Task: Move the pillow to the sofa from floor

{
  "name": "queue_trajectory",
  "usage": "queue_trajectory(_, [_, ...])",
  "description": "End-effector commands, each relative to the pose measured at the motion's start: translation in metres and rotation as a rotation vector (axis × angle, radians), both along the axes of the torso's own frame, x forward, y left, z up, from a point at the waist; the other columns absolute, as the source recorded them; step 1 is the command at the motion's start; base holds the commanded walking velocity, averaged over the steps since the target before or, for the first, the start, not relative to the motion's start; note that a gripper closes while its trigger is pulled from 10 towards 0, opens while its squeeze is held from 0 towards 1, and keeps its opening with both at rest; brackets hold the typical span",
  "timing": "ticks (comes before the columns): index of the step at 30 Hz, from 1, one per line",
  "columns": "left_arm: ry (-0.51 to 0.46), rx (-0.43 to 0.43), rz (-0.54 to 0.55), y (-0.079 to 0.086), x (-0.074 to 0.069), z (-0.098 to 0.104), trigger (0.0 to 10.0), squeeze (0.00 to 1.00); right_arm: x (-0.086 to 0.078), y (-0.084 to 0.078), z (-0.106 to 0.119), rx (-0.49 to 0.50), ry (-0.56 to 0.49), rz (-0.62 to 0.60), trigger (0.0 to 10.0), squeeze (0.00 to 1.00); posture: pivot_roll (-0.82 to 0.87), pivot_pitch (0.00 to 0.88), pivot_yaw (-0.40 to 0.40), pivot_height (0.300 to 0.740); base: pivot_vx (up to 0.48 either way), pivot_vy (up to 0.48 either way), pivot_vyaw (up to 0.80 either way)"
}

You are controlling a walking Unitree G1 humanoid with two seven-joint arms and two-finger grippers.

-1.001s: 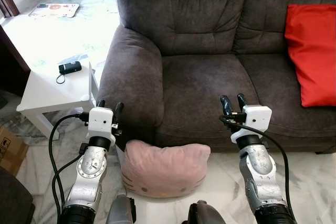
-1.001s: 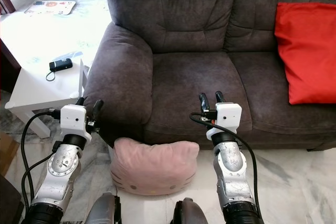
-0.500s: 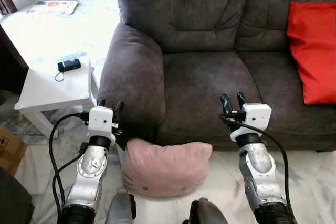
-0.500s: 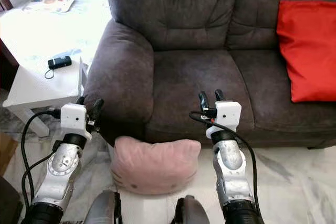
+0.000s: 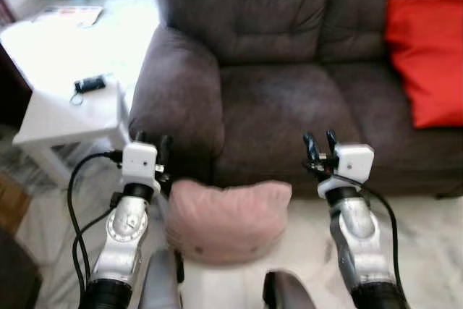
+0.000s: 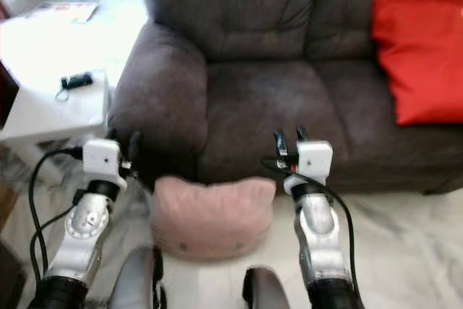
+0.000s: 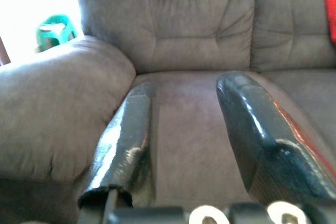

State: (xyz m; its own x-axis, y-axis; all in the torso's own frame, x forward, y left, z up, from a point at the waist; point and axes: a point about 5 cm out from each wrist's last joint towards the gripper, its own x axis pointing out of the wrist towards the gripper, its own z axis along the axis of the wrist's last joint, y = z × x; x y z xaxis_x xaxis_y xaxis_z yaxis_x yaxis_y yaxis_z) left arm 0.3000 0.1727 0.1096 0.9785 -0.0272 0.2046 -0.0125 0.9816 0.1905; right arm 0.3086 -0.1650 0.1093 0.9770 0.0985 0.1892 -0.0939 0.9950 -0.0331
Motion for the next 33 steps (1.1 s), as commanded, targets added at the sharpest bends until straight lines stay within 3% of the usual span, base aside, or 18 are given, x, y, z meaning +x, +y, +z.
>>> queue_trajectory(1, [-0.027,-0.003,-0.003,-0.0001,0.0038,0.0084,10.0,0.0,0.0018,0.0001,0.0033,0.001,-0.01,0.002,10.0,0.0,0.03,0.127,-0.038,0.601,0.0,0.0,0.0])
queue_trajectory(14, [-0.023,-0.004,-0.002,-0.0001,0.004,0.0075,10.0,0.0,0.0027,0.0023,0.0003,-0.021,0.017,0.013,10.0,0.0,0.02,0.128,-0.038,0.601,0.0,0.0,0.0])
queue_trajectory(22, [-0.021,-0.006,-0.001,-0.0002,0.0039,0.0071,10.0,0.0,0.0025,0.0043,0.0007,-0.014,0.009,0.024,10.0,0.0,0.02,0.128,-0.038,0.554,0.0,0.0,0.0])
queue_trajectory(33, [-0.019,-0.006,-0.002,-0.0003,0.0038,0.0066,10.0,0.0,0.0014,0.0033,-0.0011,-0.019,0.014,0.019,10.0,0.0,0.02,0.134,-0.039,0.554,0.0,0.0,0.0])
